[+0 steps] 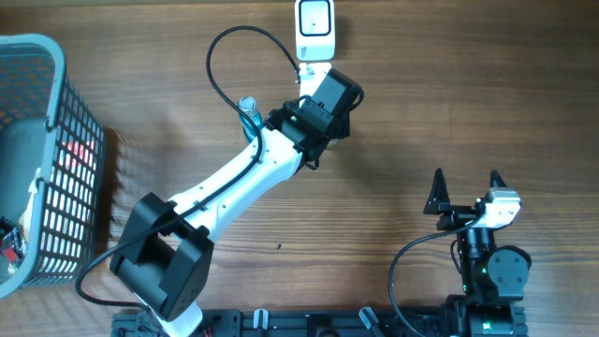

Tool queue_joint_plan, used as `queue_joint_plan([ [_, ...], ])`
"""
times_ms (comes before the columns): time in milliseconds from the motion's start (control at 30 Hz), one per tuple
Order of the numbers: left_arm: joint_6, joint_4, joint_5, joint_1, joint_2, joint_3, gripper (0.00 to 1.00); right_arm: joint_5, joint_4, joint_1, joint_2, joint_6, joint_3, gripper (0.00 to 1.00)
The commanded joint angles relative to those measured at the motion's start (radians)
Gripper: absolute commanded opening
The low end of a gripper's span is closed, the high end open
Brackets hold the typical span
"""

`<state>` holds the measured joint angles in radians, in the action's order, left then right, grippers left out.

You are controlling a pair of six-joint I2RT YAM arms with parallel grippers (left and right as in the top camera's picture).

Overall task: Scan the item barcode
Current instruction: 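Carry the green-lidded jar out and set it beside the bottle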

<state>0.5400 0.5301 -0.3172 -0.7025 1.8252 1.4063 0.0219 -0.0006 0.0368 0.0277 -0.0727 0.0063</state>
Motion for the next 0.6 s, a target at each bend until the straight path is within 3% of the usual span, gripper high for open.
queue_joint_plan([
  [0, -0.016, -0.007, -0.012, -0.002, -0.011, 0.006, 0.82, 0.008, 0.003, -0.006, -0.007, 0.017, -0.001, 1.00],
  [67, -0.083, 0.029, -0.013, 0.005, -0.095, 0.036, 0.98, 0.008, 0.003, -0.006, -0.007, 0.017, -0.001, 1.00],
  [167, -0.111, 0.208, -0.013, 0.067, -0.222, 0.191, 1.00, 0.008, 0.003, -0.006, -0.007, 0.017, -0.001, 1.00],
  [233, -0.110, 0.373, -0.013, 0.204, -0.315, 0.369, 1.00, 0.008, 0.003, -0.006, -0.007, 0.017, -0.001, 1.00],
  [333, -0.103, 0.541, -0.012, 0.504, -0.392, 0.545, 1.00, 0.008, 0.003, -0.006, -0.007, 0.017, -0.001, 1.00],
  [500, -0.093, 0.698, 0.122, 1.081, -0.399, 0.561, 1.00, 0.008, 0.003, -0.006, -0.007, 0.017, -0.001, 0.99],
  [567, -0.029, 0.723, 0.131, 1.272, -0.377, 0.558, 1.00, 0.008, 0.003, -0.006, -0.007, 0.018, -0.001, 1.00],
])
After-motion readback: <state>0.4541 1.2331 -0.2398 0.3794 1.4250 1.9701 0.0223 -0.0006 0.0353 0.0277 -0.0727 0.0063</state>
